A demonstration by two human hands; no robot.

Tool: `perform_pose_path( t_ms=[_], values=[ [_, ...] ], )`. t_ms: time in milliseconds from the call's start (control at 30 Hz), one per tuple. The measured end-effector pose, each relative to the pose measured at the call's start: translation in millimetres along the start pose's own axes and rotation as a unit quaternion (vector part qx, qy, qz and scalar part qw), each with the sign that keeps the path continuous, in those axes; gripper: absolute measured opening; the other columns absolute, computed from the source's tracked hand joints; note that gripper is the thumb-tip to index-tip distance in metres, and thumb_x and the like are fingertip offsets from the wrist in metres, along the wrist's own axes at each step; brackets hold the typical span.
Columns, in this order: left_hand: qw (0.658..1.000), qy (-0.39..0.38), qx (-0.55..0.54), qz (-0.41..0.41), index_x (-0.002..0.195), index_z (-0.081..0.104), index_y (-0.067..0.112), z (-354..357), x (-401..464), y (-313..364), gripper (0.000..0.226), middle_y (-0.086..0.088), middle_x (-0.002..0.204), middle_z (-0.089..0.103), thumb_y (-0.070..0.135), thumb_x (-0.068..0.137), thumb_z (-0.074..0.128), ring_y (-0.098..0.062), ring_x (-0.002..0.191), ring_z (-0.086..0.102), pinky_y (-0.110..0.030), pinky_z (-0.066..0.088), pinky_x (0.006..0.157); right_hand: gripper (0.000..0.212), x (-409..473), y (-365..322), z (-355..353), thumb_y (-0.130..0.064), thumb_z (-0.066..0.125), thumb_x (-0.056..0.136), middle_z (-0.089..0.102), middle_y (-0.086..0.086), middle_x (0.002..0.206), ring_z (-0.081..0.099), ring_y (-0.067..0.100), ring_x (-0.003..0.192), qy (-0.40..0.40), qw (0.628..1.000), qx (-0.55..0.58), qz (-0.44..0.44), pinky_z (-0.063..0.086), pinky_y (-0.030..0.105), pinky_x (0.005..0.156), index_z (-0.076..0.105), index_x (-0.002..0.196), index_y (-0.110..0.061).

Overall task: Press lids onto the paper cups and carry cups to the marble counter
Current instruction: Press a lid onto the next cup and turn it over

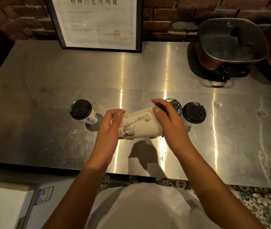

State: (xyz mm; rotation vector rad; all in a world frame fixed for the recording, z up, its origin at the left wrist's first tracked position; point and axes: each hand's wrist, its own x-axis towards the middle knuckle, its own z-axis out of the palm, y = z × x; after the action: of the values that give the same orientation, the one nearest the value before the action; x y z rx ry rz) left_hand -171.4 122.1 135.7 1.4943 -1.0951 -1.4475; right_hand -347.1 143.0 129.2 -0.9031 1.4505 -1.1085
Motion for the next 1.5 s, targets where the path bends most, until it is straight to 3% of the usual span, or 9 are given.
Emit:
perform_pose_path(
  t_ms=[233, 367, 500, 733, 900, 1033, 1200, 1333, 1500],
  values=[
    [0.926, 0.034, 0.202, 0.317, 0.113, 0.067, 0.017, -2, -11, -12, 0.026, 0.004, 0.112, 0.061, 0.032, 0.094, 0.056, -0.001, 0.105, 0.06, -0.013, 0.049, 0.082, 0.046, 2, -8, -1, -0.056, 0.054, 0.097, 0.071, 0.019, 0.122, 0.073, 0.035, 0.102, -0.044, 0.957, 0.163, 0.237, 0.061, 0.042, 0.054, 0.071, 0.121, -0.019],
    [0.939, 0.08, 0.123, 0.312, 0.103, 0.067, 0.022, -5, -9, -8, 0.015, -0.002, 0.101, 0.067, 0.027, 0.097, 0.054, -0.019, 0.095, 0.067, -0.031, 0.056, 0.072, 0.035, -14, 0, 9, -0.054, 0.052, 0.09, 0.066, 0.001, 0.123, 0.068, 0.025, 0.107, 0.025, 0.995, 0.089, -0.042, 0.059, 0.034, 0.067, 0.064, 0.121, -0.042],
    [0.997, 0.045, -0.039, 0.052, 0.103, 0.069, 0.017, 3, -6, 7, 0.02, -0.008, 0.105, 0.068, 0.027, 0.102, 0.051, -0.027, 0.098, 0.07, -0.032, 0.056, 0.052, 0.043, -18, 6, 6, -0.046, 0.053, 0.088, 0.059, 0.0, 0.129, 0.061, 0.02, 0.113, 0.038, 0.968, -0.042, -0.244, 0.057, 0.037, 0.086, 0.052, 0.131, -0.045],
    [0.952, -0.029, 0.199, 0.231, 0.131, 0.045, 0.042, -9, -13, -6, 0.041, 0.013, 0.136, 0.049, 0.045, 0.093, 0.057, -0.003, 0.117, 0.056, -0.016, 0.052, 0.09, 0.037, -3, 1, -5, -0.049, 0.058, 0.09, 0.07, 0.006, 0.108, 0.069, 0.027, 0.095, 0.072, 0.972, 0.211, 0.081, 0.058, 0.033, 0.058, 0.07, 0.115, -0.024],
    [0.952, -0.024, 0.2, 0.229, 0.124, 0.043, 0.045, -6, -12, -10, 0.033, 0.006, 0.127, 0.049, 0.054, 0.092, 0.047, -0.013, 0.112, 0.059, -0.021, 0.058, 0.077, 0.036, -6, -2, -1, -0.049, 0.055, 0.097, 0.074, 0.013, 0.098, 0.072, 0.036, 0.092, 0.016, 0.954, 0.219, 0.206, 0.06, 0.041, 0.06, 0.071, 0.106, -0.019],
    [0.985, 0.01, 0.032, 0.168, 0.111, 0.049, 0.049, 4, -19, -6, 0.017, 0.023, 0.105, 0.057, 0.049, 0.097, 0.04, -0.013, 0.095, 0.067, -0.018, 0.048, 0.05, 0.036, -20, 6, 11, -0.053, 0.054, 0.088, 0.068, -0.009, 0.103, 0.068, 0.017, 0.095, 0.055, 0.986, 0.158, -0.02, 0.058, 0.035, 0.062, 0.065, 0.118, -0.035],
    [1.0, -0.018, -0.025, 0.001, 0.109, 0.058, 0.023, 5, -12, -1, 0.033, -0.013, 0.087, 0.062, 0.048, 0.104, 0.036, -0.025, 0.057, 0.054, -0.027, 0.041, 0.041, 0.052, -21, 20, 4, -0.037, 0.055, 0.086, 0.058, 0.012, 0.124, 0.061, 0.028, 0.108, 0.065, 0.948, -0.076, -0.303, 0.056, 0.039, 0.082, 0.055, 0.131, -0.011],
    [0.994, -0.037, 0.077, 0.067, 0.119, 0.056, 0.032, -3, -15, 2, 0.028, 0.002, 0.114, 0.061, 0.05, 0.097, 0.053, -0.021, 0.1, 0.067, -0.029, 0.06, 0.07, 0.039, -13, 11, -1, -0.047, 0.054, 0.089, 0.067, 0.004, 0.117, 0.066, 0.02, 0.105, 0.053, 0.992, 0.076, -0.087, 0.056, 0.03, 0.073, 0.064, 0.122, -0.029],
    [0.95, -0.033, 0.23, 0.207, 0.117, 0.046, 0.048, -6, -23, 1, 0.04, 0.018, 0.118, 0.046, 0.069, 0.084, 0.058, -0.013, 0.111, 0.06, -0.026, 0.061, 0.081, 0.039, -4, 2, 1, -0.051, 0.053, 0.098, 0.075, 0.013, 0.098, 0.073, 0.033, 0.087, 0.006, 0.936, 0.263, 0.233, 0.06, 0.047, 0.065, 0.069, 0.106, -0.016]
  ],
)
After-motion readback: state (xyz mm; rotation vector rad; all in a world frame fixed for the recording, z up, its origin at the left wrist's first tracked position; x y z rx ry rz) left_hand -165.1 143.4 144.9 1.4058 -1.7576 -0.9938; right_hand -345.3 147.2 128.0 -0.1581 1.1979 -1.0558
